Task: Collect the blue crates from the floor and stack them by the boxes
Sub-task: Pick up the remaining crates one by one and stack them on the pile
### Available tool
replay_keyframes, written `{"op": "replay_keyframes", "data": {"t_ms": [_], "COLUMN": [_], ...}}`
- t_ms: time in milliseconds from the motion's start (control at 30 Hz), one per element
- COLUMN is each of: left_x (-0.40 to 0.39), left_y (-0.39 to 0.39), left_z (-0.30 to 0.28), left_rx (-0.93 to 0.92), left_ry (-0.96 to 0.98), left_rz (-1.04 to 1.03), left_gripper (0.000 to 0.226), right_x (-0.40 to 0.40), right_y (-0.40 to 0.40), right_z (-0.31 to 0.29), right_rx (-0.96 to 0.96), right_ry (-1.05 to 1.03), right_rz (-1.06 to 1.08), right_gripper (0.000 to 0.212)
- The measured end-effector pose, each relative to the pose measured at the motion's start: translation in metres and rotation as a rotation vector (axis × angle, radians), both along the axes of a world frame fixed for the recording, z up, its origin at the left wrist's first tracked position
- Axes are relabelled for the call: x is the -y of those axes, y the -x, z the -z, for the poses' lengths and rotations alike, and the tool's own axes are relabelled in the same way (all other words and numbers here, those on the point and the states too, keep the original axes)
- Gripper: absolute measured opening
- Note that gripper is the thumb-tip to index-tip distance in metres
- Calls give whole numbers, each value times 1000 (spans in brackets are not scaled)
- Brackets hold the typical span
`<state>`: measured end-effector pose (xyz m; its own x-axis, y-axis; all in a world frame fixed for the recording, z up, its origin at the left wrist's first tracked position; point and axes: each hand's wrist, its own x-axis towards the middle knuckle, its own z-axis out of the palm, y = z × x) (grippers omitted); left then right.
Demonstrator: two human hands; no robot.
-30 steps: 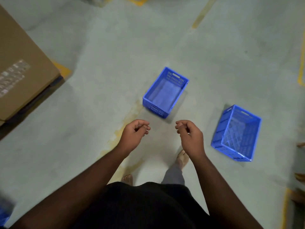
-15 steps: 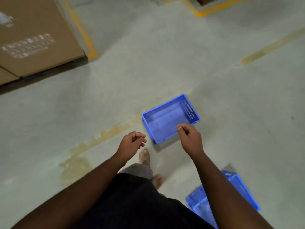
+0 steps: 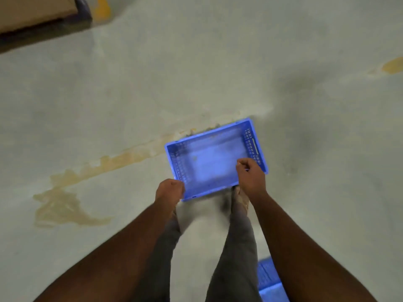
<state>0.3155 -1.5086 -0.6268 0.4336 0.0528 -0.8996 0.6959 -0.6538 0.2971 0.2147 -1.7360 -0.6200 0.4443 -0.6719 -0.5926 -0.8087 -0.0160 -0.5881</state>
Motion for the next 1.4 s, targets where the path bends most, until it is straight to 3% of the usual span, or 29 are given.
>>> {"op": "replay_keyframes", "data": {"t_ms": [100,167,233,300,433,500,567,633,767,867,967,1233,1333,1400], "left_x": [35,57,73,81,88,89,83,72,43,17,-1,-99,-149,-185], "left_y": [7,6,3,2,17,27,32,33,26,24,30,77,82,82], "left_z": [101,172,242,294,330,331,331,333,332,325,291,51,-42,-96], "left_rx": [-83,-74,-29,28,43,189,313,239,209,224,259,286,363,435], "left_ry": [-128,-216,-290,-399,-574,-653,-680,-645,-624,-566,-455,-394,-401,-369], "left_rz": [27,-36,-127,-186,-159,-176,-251,-260,-232,-208,-343,-461,-550,-632], "left_gripper": [51,83,108,118,101,85,83,82,56,46,30,19,30,25], "right_x": [60,95,126,148,161,156,152,152,156,157,155,70,14,-26], "right_y": [-8,-14,-16,-11,7,12,14,13,19,23,21,-17,-37,-49], "right_z": [115,188,249,289,334,344,348,350,350,336,297,61,-36,-93], "right_rx": [-122,-193,-234,-306,-459,-459,-436,-427,-375,-262,-214,2,70,109], "right_ry": [-19,26,197,331,234,215,244,256,267,363,472,567,518,505], "right_rz": [-53,-107,-134,-70,31,24,27,42,42,9,-22,-47,-46,-97], "right_gripper": [35,54,69,76,76,65,59,56,54,53,54,40,37,36]}}
